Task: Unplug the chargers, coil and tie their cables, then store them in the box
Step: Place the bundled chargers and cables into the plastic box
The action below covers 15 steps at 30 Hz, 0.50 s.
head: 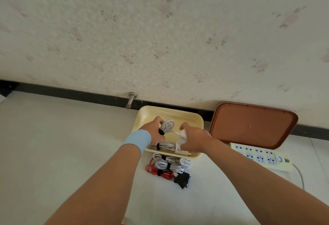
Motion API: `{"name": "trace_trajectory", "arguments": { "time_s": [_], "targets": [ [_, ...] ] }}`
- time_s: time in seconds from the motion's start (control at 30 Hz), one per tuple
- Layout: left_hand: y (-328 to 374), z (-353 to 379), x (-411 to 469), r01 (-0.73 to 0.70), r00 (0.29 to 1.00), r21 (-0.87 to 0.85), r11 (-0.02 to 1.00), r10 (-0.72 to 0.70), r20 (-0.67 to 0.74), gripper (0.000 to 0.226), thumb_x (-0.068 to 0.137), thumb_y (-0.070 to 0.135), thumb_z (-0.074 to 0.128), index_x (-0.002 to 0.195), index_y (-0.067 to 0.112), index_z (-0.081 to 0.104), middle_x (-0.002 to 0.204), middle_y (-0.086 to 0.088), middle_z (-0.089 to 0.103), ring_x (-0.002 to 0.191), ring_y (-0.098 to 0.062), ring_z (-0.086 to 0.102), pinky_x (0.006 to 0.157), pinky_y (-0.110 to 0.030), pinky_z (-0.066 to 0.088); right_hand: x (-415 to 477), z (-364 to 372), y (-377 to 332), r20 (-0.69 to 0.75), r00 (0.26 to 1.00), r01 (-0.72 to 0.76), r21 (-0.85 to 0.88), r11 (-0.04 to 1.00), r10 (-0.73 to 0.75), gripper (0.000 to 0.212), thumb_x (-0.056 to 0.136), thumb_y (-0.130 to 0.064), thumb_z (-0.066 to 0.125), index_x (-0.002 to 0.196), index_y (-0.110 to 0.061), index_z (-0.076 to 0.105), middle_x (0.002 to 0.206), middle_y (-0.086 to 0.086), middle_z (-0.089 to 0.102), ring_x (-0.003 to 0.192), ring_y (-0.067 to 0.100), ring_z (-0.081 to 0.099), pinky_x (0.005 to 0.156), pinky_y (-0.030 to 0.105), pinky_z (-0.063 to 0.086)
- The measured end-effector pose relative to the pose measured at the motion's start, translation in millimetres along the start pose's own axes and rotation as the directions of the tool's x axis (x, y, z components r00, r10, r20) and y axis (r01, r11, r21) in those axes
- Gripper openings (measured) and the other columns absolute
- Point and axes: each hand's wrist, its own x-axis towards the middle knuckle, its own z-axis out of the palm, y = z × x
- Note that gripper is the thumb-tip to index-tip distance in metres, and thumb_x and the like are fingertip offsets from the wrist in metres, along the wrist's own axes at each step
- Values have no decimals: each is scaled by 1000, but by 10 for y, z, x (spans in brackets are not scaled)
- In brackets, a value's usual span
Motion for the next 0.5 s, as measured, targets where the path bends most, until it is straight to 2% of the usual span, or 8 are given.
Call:
{"name": "trace_trajectory", "arguments": {
  "time_s": [0.1, 0.17, 0.27, 0.33, 0.4, 0.5],
  "targets": [
    [-49, 35, 148, -60, 988, 71, 996, 69, -137, 47, 85, 14, 64, 122, 28, 39, 99, -2, 63, 82, -24, 62, 77, -38, 54, 148, 46, 64, -5, 1000, -12, 76, 997, 12, 59, 85, -29, 63, 139, -25, 38, 129, 4, 51, 109, 26, 58, 91, 39, 52],
    [-62, 65, 238, -96, 957, 265, 960, 162, -240, 33, 87, 12, 60, 114, 28, 48, 95, 2, 64, 87, -24, 58, 80, -34, 45, 254, 98, 102, -23, 1000, 3, 104, 995, 0, 56, 87, -20, 63, 138, -22, 38, 137, 6, 40, 119, 28, 50, 97, 40, 48],
    [-114, 165, 361, -94, 950, 448, 889, 215, -227, 27, 87, 14, 52, 107, 31, 54, 95, 5, 59, 98, -23, 52, 85, -34, 35, 401, 210, 154, -67, 998, 15, 100, 995, -9, 56, 85, -3, 61, 132, -22, 39, 138, 5, 35, 124, 27, 41, 102, 39, 45],
    [-186, 239, 430, -76, 975, 439, 895, 159, -153, 33, 87, 17, 53, 116, 32, 50, 105, 4, 58, 106, -23, 48, 92, -36, 34, 478, 282, 195, -104, 994, -12, 120, 993, 25, 51, 83, 3, 63, 122, -24, 43, 135, 4, 35, 120, 25, 42, 100, 37, 48],
    [-252, 293, 466, -50, 991, 405, 913, 95, -91, 46, 86, 8, 53, 125, 31, 45, 116, 4, 59, 113, -24, 46, 99, -36, 35, 534, 342, 233, -115, 992, -33, 108, 994, 46, 40, 84, 0, 66, 110, -25, 48, 131, 2, 35, 113, 22, 45, 97, 35, 51],
    [-328, 346, 479, -37, 987, 349, 936, 89, -135, 48, 86, -3, 50, 121, 30, 48, 120, 3, 55, 115, -23, 46, 97, -36, 41, 594, 434, 283, -108, 993, -34, 96, 995, 44, 29, 88, -8, 71, 103, -25, 53, 130, -1, 35, 114, 20, 48, 98, 32, 51]
  ]
}}
